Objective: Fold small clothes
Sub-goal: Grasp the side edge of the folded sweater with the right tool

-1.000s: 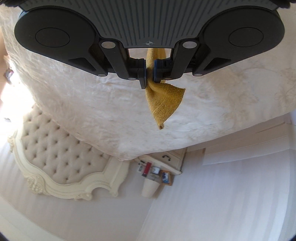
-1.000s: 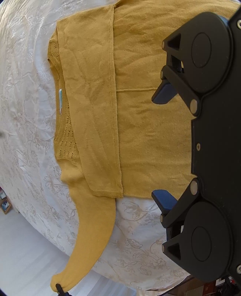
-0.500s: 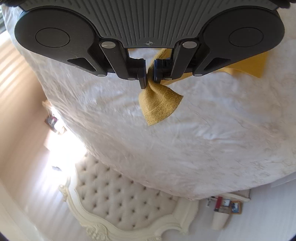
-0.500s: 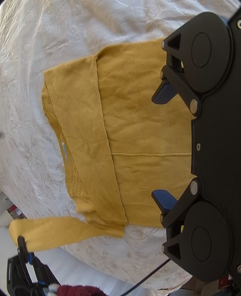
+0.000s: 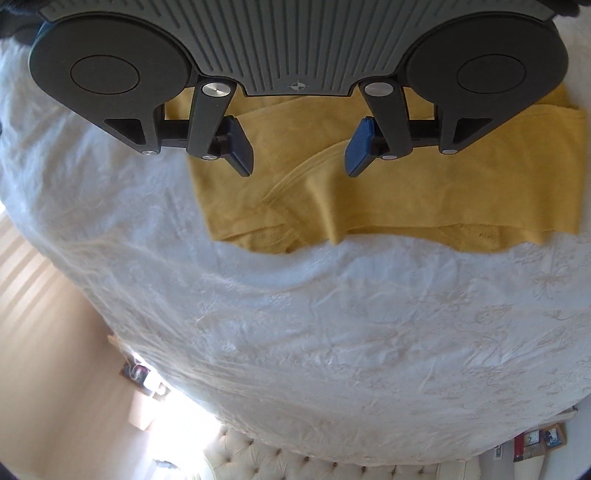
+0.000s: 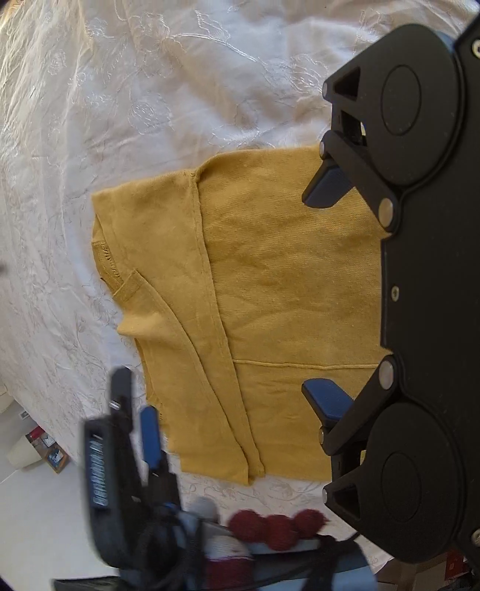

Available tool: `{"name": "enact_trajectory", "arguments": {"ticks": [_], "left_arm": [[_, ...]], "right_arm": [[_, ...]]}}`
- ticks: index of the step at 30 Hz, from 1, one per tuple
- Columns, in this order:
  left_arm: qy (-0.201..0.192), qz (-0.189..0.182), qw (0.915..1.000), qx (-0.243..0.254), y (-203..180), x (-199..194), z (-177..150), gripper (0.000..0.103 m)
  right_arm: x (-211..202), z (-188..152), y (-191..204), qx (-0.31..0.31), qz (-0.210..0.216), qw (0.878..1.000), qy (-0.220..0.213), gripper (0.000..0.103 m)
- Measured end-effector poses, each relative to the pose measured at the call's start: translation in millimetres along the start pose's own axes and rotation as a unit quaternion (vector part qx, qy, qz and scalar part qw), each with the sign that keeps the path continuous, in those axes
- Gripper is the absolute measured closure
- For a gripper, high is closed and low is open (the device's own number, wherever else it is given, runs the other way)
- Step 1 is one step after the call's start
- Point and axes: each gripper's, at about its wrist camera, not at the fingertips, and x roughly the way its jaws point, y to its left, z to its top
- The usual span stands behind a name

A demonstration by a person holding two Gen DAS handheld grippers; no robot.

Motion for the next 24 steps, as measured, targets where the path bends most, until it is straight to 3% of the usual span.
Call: {"name": "enact_trajectory", "arguments": {"ticks": [3,10,15,24], "left_arm": [[0.027,0.059,0.9979,0.004,35.6,-2.6,-21.7,0.050],[0.058,0.159,0.9794,-0.110,137.5,-16.8,-55.8,0.050],[0.076,0.182,0.9716,-0.131,169.6,-5.1,-62.1,0.050],[0.055,0.161,0.9658,-0.196,193.9,9.1,-67.4,0.036]], "right_arm": [[2.7,16.4,1.5,-0.002,-0.006,1.000,-0.011,0.004],[22.0,54.4,10.3,-0.021,-0.007,0.999,-0.022,0.004],[43.2,79.8,12.7,-0.032,-0.004,0.999,-0.022,0.004],[87.5,121.0,15.7,-0.061,-0.008,0.998,-0.034,0.006]]}}
